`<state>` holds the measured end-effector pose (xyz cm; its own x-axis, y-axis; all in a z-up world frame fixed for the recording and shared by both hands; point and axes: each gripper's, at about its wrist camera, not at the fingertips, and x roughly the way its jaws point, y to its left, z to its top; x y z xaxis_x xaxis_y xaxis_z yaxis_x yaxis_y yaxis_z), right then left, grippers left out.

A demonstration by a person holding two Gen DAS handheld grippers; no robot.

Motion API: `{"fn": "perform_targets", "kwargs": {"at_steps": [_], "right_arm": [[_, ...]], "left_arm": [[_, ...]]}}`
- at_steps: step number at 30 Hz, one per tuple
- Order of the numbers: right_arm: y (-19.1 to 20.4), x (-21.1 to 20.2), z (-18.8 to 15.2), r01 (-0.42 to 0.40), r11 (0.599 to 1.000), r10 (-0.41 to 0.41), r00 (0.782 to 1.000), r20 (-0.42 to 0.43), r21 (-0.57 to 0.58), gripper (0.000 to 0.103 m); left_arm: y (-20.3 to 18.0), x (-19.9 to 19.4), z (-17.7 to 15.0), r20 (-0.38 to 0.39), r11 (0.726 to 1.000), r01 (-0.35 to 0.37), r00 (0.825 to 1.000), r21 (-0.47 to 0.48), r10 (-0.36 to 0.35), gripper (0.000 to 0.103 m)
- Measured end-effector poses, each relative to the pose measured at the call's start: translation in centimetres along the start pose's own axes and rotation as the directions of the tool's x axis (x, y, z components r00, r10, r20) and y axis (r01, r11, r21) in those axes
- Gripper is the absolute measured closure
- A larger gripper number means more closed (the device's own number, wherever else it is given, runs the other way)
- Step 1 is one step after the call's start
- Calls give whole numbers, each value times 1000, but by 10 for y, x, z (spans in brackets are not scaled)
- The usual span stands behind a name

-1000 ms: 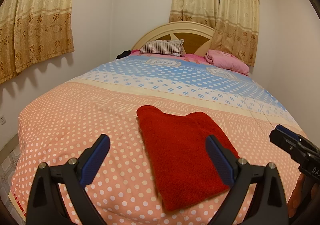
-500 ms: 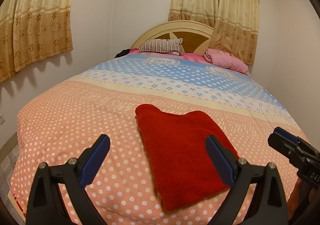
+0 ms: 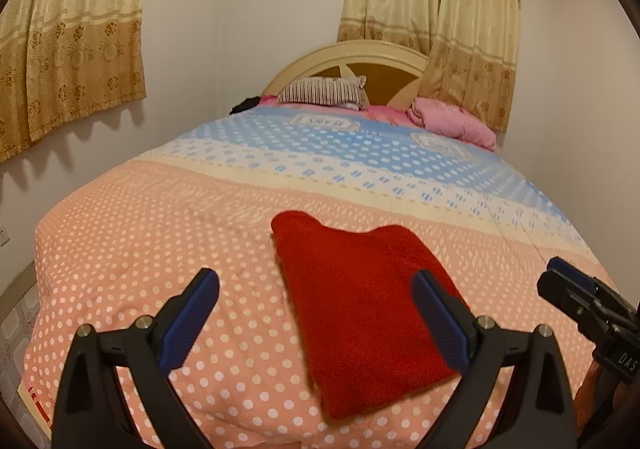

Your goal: Fold small clothes

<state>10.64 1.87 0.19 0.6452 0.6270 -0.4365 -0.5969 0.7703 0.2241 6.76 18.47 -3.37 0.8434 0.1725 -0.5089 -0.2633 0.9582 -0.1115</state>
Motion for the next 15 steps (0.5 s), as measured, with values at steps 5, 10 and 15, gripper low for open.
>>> {"fn": "perform_targets", "kwargs": {"at_steps": [5, 10, 15], "right_arm": [[5, -4, 2, -14, 1000, 14, 1000, 4, -7, 39], [11, -9, 6, -28, 999, 28, 1000, 13, -25, 39], [14, -8, 6, -37, 999, 37, 999, 4, -39, 38]], "left_arm": [[9, -5, 4, 31, 1000, -15, 999, -15, 15, 0], [15, -3, 5, 32, 999, -37, 999, -29, 38, 0], [20, 2, 3, 15, 998, -46, 999, -48, 47, 0]]}}
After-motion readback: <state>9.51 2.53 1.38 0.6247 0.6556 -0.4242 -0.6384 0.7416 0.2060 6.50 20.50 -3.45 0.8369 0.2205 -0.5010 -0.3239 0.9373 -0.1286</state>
